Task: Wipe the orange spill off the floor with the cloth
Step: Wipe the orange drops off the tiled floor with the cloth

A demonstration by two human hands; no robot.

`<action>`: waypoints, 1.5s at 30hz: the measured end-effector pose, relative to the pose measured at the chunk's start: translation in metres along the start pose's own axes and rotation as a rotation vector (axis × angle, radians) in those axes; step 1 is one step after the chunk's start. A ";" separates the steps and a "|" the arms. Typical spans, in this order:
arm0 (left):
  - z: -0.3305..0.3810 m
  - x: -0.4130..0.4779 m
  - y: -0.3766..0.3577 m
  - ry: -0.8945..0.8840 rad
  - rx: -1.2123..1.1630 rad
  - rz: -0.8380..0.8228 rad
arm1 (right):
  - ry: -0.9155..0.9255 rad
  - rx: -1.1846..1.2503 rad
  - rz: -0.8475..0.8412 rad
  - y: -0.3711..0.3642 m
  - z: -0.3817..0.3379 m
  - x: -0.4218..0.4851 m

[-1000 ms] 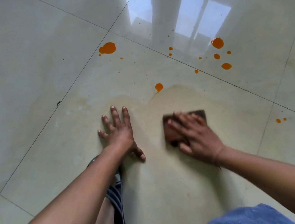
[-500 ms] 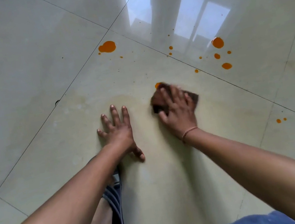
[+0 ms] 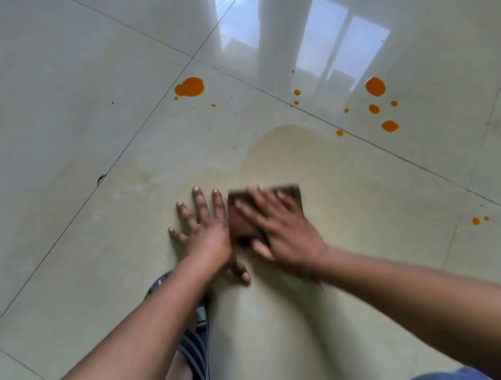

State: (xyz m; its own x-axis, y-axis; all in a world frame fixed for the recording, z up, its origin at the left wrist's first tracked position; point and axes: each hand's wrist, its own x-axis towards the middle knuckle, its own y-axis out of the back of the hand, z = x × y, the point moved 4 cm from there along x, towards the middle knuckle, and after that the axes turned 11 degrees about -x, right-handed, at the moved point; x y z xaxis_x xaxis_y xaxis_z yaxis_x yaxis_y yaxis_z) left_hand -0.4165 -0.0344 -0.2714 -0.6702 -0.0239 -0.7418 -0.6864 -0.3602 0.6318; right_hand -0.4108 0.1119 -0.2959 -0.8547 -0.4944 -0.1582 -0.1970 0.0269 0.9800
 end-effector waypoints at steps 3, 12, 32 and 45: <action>-0.001 -0.002 0.000 -0.017 0.012 0.003 | 0.111 -0.037 -0.038 -0.002 0.029 -0.053; -0.003 0.000 0.001 -0.037 -0.006 0.055 | 0.107 -0.016 -0.054 -0.005 -0.015 -0.039; -0.042 0.063 0.146 -0.157 0.374 0.054 | -0.226 -0.064 -0.106 0.028 0.016 0.105; -0.068 0.157 0.230 -0.030 0.144 -0.031 | -0.124 0.015 -0.155 0.024 -0.047 0.154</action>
State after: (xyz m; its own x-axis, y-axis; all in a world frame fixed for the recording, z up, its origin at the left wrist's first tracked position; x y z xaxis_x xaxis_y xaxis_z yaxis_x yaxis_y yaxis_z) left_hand -0.6603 -0.1840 -0.2576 -0.6545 0.0142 -0.7560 -0.7391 -0.2227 0.6357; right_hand -0.5247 -0.0047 -0.2915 -0.8663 -0.3824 -0.3213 -0.3367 -0.0279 0.9412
